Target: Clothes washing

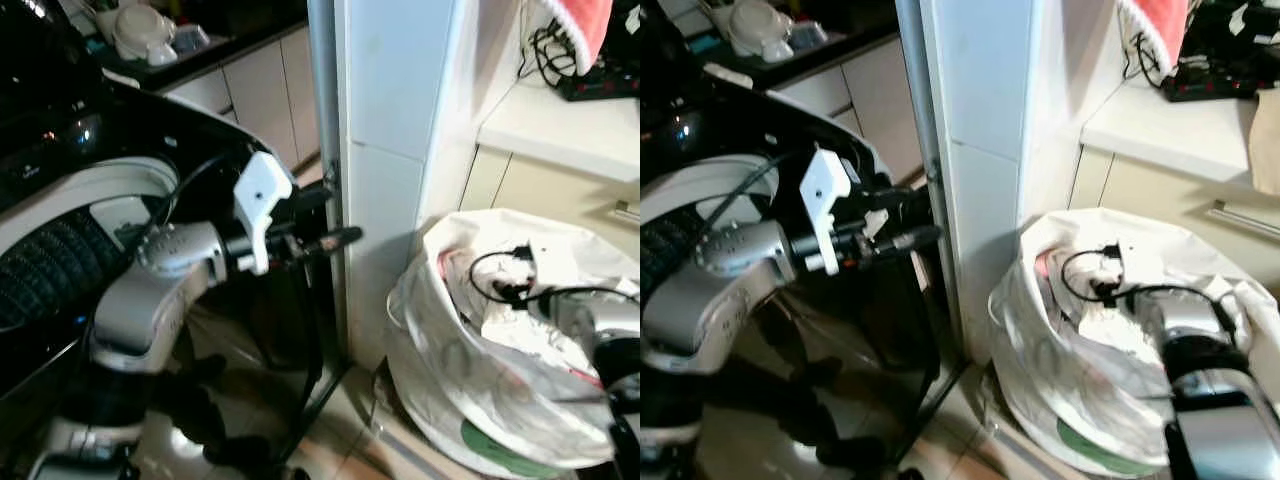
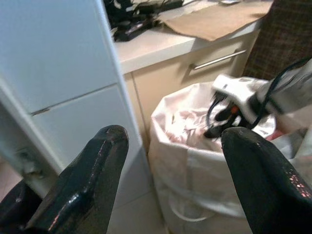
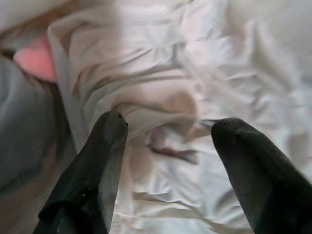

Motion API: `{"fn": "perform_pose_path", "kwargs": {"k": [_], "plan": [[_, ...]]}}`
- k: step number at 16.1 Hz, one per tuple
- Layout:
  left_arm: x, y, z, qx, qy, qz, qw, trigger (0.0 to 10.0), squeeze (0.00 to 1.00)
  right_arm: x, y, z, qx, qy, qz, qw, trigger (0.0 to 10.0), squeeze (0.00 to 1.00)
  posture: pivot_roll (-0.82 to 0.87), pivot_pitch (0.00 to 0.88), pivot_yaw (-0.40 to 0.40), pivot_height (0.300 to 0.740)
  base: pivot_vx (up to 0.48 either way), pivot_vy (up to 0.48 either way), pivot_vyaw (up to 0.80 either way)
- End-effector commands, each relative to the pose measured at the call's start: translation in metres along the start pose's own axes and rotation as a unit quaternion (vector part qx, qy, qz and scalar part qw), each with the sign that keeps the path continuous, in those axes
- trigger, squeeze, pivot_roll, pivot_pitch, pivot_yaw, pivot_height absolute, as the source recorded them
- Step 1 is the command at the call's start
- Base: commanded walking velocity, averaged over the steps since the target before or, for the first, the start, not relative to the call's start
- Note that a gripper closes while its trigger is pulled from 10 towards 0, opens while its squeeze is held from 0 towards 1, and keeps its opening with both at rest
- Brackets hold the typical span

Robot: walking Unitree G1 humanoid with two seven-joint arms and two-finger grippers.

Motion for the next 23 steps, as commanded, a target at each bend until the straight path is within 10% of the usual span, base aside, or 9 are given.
{"fn": "perform_pose_path", "kwargs": {"k": [1, 7, 8, 9, 11, 13, 23], "plan": [[-0.004, 0.002, -0.001, 0.0, 0.013, 0.002, 1.0, 10.0, 0.0, 0.001, 0.006, 0.0, -0.002, -0.001, 0.011, 1.0, 10.0, 1.0, -0.01, 0.08, 0.148, 0.74, 0.0, 0.0, 0.0], [-0.023, 0.006, 0.031, -0.026, -0.016, 0.01, 0.999, 10.0, 0.0, 0.007, -0.007, 0.001, -0.053, -0.022, -0.018, 0.998, 10.0, 1.0, 0.06, 0.161, 0.123, 0.74, 0.0, 0.0, 0.0], [-0.026, 0.004, 0.039, -0.027, -0.04, -0.002, 0.999, 10.0, 0.0, 0.008, -0.011, 0.001, -0.055, -0.025, -0.027, 0.998, 10.0, 0.85, 0.06, 0.164, 0.117, 0.74, 0.0, 0.0, 0.0], [-0.031, 0.002, 0.054, -0.034, -0.084, -0.012, 0.996, 10.0, 0.0, 0.009, -0.017, 0.0, -0.048, -0.023, -0.038, 0.998, 10.0, 0.0, 0.07, 0.158, 0.115, 0.74, 0.0, 0.0, 0.0], [-0.033, 0.002, 0.062, -0.043, -0.105, -0.017, 0.993, 10.0, 0.0, 0.009, -0.021, -0.003, -0.035, -0.015, -0.046, 0.998, 10.0, 0.0, 0.06, 0.153, 0.113, 0.74, 0.0, 0.0, 0.0], [-0.035, 0.001, 0.067, -0.046, -0.118, -0.026, 0.992, 10.0, 0.0, 0.009, -0.026, -0.004, -0.017, -0.007, -0.058, 0.998, 0.1, 0.0, 0.06, 0.142, 0.11, 0.74, 0.0, 0.0, 0.0], [-0.032, -0.003, 0.066, -0.048, -0.13, -0.046, 0.989, 10.0, 0.0, 0.007, -0.028, 0.004, -0.003, -0.005, -0.066, 0.998, 0.0, 0.0, 0.04, 0.114, 0.11, 0.74, 0.0, 0.0, 0.0]]}}
Point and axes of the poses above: a point about 5 cm out from each wrist's last joint towards the gripper, its own x axis pointing out of the wrist towards the gripper, its own y axis along the axis of the wrist's last joint, z = x × y, the point moved 3 cm from there along x, pointing out of the wrist towards the gripper, and after that the axes turned 3 degrees about -x, right-handed, at the moved point
